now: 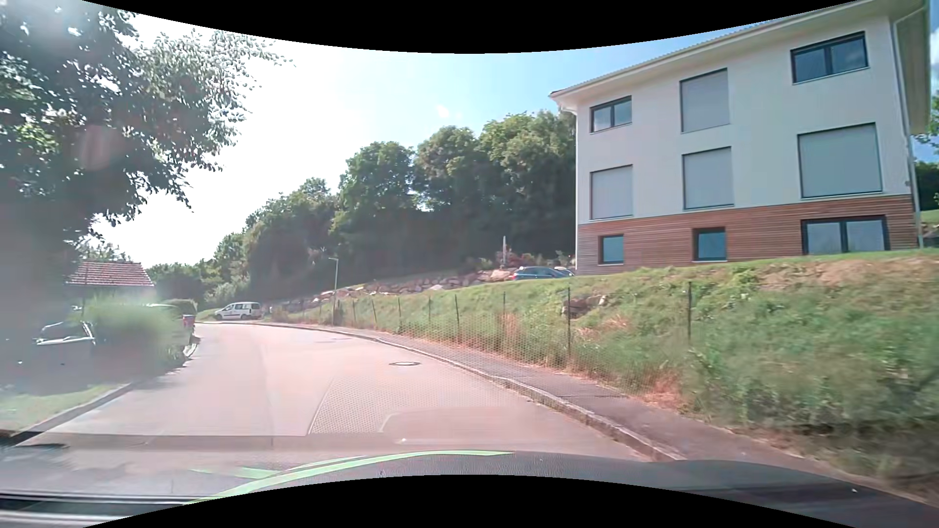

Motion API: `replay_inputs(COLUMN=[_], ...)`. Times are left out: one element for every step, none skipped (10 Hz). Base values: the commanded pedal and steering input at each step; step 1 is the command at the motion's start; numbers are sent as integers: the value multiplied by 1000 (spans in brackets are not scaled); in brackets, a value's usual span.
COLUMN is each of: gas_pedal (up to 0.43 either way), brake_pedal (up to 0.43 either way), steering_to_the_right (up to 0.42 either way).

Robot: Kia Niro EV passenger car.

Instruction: Follow the waypoints while adhering to traffic rules and regulations

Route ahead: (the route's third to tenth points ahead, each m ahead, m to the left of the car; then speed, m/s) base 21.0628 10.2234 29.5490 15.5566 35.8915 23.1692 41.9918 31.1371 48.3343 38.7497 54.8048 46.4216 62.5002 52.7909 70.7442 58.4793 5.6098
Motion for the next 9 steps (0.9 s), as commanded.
replay_inputs(gas_pedal=[169,169,169,169,169,169,169,169,169], brake_pedal=[0,0,0,0,0,0,0,0,0], steering_to_the_right=[-194,-193,-193,-189,-183,-171,-162,-156,-146])
